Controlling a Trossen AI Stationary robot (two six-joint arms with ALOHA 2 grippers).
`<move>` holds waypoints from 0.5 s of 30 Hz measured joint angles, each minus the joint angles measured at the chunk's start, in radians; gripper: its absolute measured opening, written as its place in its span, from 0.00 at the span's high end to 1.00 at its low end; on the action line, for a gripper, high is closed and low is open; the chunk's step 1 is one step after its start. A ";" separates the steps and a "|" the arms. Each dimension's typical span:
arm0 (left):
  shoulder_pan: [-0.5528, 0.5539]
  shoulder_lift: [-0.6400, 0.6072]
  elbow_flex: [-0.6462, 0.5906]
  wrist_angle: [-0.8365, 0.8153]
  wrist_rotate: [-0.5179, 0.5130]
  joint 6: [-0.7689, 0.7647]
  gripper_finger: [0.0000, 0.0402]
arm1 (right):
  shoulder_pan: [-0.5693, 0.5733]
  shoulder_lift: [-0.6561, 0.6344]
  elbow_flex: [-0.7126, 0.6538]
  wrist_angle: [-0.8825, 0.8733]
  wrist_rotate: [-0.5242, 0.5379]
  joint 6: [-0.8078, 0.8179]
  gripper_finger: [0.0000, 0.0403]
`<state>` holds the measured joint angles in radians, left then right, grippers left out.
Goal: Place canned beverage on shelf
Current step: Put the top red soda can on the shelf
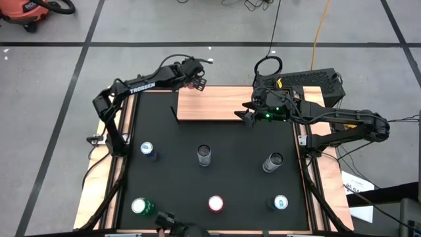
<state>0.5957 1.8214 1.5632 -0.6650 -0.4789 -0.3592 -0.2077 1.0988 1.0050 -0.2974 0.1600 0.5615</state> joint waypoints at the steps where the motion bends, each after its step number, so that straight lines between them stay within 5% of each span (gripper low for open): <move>1: 0.004 0.009 0.000 -0.002 0.000 0.000 0.28 | 0.000 0.000 0.000 0.000 0.000 -0.001 0.24; 7: 0.006 0.049 -0.001 -0.033 0.006 0.040 0.28 | 0.000 0.000 0.000 0.000 0.000 -0.002 0.24; 15: -0.031 0.065 0.000 0.003 0.062 0.346 0.28 | 0.000 0.000 0.000 0.000 0.000 -0.006 0.24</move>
<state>0.5643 1.8866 1.5627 -0.6624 -0.4165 -0.0133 -0.2077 1.0988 1.0050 -0.2974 0.1599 0.5560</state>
